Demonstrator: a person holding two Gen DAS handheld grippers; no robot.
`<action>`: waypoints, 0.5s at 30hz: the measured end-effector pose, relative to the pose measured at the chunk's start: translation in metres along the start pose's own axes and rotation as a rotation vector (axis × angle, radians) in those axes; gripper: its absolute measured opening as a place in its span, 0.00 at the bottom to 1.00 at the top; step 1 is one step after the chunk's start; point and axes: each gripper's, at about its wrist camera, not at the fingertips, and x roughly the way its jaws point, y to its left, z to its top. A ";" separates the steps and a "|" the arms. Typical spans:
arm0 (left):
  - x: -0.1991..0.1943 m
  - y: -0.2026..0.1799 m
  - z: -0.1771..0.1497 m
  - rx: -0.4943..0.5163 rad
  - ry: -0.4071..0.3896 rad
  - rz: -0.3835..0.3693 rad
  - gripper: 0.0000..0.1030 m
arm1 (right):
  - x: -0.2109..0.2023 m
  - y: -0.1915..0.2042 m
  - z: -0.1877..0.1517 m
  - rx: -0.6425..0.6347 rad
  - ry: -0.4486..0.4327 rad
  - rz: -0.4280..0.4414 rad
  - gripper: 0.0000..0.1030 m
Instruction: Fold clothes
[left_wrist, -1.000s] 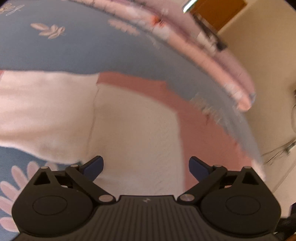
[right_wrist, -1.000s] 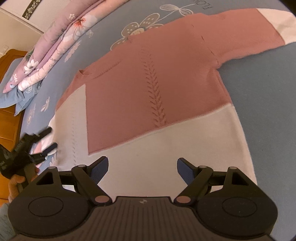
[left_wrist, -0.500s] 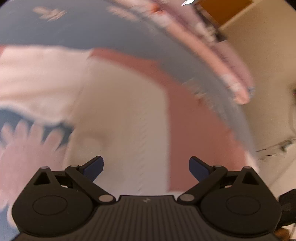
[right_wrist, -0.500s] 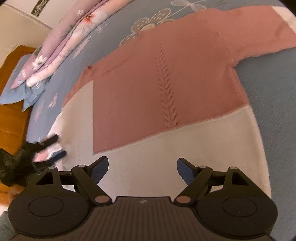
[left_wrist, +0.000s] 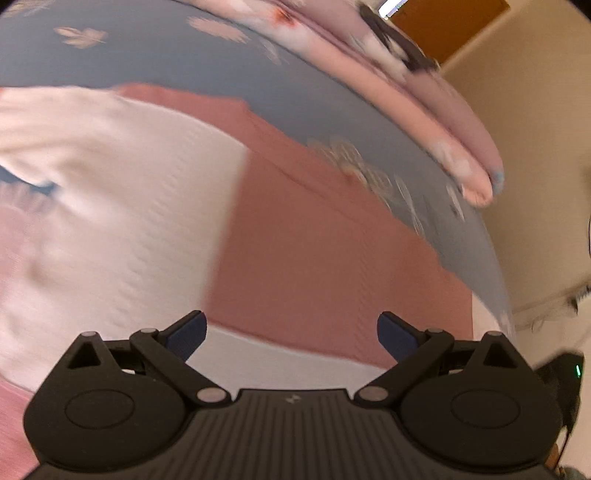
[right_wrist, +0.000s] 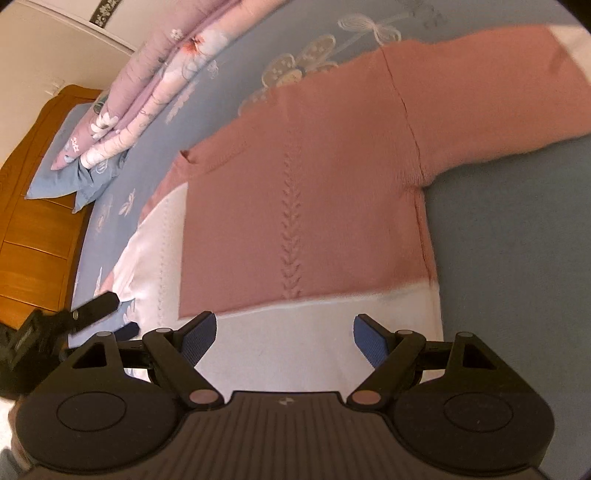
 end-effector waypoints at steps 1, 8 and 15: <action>0.009 -0.009 -0.005 0.016 0.012 0.003 0.96 | 0.006 -0.005 0.002 0.005 0.015 0.008 0.83; 0.041 -0.051 -0.017 0.046 0.064 0.007 0.95 | -0.009 -0.033 0.002 0.027 0.032 0.026 0.82; 0.043 -0.055 -0.039 0.016 0.122 -0.018 0.96 | -0.032 -0.032 0.033 0.014 -0.061 0.038 0.83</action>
